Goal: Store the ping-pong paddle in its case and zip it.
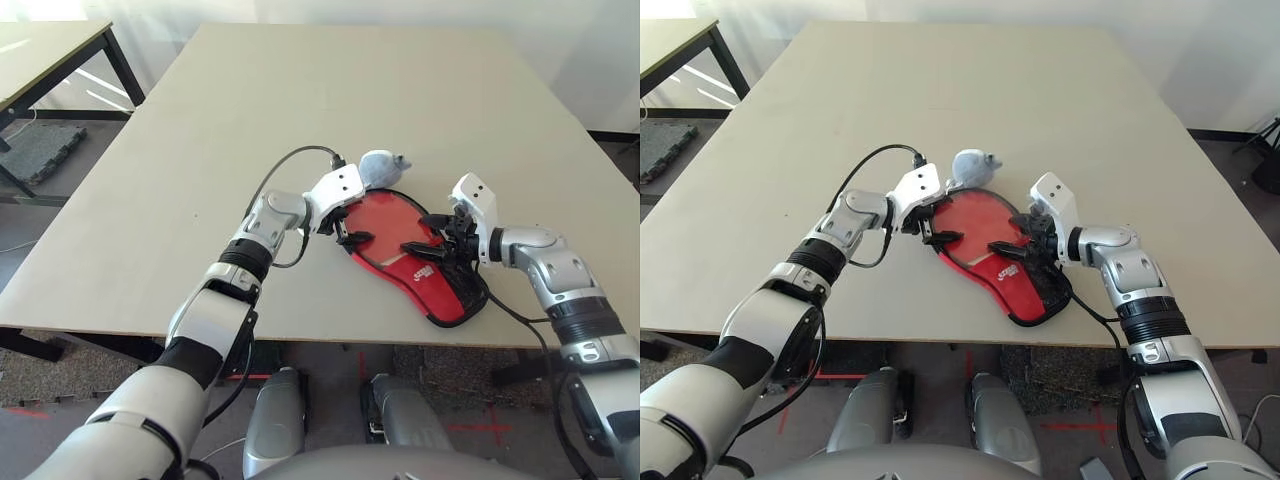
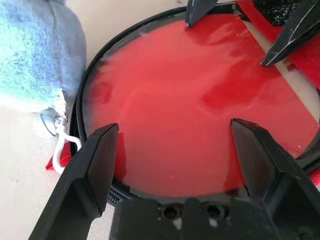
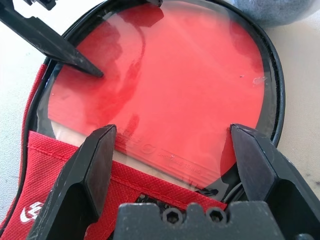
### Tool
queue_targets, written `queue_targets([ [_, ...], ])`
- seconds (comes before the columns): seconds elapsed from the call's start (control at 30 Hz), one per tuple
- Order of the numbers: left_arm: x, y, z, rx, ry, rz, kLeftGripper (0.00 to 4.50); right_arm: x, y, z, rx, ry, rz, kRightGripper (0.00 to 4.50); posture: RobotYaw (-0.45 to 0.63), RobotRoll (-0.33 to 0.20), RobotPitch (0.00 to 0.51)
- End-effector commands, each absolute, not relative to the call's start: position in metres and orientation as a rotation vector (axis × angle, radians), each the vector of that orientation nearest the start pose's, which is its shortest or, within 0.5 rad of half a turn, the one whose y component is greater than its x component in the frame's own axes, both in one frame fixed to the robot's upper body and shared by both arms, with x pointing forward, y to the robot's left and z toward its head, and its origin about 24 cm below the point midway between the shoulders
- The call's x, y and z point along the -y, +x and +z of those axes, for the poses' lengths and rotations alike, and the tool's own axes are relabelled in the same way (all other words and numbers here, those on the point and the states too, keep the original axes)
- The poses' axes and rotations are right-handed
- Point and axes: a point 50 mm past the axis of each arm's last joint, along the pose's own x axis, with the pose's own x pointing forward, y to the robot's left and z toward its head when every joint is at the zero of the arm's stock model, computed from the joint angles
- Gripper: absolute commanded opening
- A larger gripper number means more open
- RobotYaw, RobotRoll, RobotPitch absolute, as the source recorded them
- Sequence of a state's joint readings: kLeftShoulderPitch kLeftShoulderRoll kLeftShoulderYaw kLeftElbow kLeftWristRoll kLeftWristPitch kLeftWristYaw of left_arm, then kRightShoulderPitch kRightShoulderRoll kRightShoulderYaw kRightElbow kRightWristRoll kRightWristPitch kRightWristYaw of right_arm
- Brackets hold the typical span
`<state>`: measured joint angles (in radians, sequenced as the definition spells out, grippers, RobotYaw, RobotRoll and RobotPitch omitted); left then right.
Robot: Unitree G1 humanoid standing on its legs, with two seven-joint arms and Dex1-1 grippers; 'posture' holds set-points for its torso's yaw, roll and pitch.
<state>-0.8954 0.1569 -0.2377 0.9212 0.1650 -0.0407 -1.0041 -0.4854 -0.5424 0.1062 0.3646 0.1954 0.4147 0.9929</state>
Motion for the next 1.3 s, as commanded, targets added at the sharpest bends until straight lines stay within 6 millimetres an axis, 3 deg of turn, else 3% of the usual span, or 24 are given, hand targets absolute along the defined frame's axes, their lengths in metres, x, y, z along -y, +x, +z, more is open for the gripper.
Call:
queue_targets([
  [0.03, -0.075, 0.357, 0.074, -0.345, 0.549, -1.238, 4.49, 0.215, 0.312, 0.070, -0.541, -0.111, 0.880, 4.50, 0.07, 0.000, 0.076],
  [0.1, -0.074, 0.357, 0.075, -0.343, 0.548, -1.239, 4.49, 0.219, 0.318, 0.082, -0.490, -0.077, 0.856, 4.50, 0.07, 0.000, 0.076],
  [0.23, -0.073, 0.357, 0.075, -0.345, 0.546, -1.242, 4.49, 0.221, 0.341, 0.127, -0.295, -0.011, 0.780, 4.50, 0.07, 0.000, 0.078],
  [0.4, -0.070, 0.356, 0.075, -0.341, 0.531, -1.245, 4.49, 0.208, 0.360, 0.144, -0.196, -0.031, 0.735, 4.50, 0.08, 0.000, 0.082],
  [0.8, -0.068, 0.354, 0.074, -0.343, 0.518, -1.246, 4.49, 0.177, 0.396, 0.138, -0.189, -0.128, 0.670, 4.50, 0.13, 0.000, 0.094],
  [1.3, -0.065, 0.345, 0.074, -0.338, 0.471, -1.253, 4.49, 0.166, 0.401, 0.124, -0.228, -0.144, 0.636, 4.50, 0.15, 0.000, 0.132],
])
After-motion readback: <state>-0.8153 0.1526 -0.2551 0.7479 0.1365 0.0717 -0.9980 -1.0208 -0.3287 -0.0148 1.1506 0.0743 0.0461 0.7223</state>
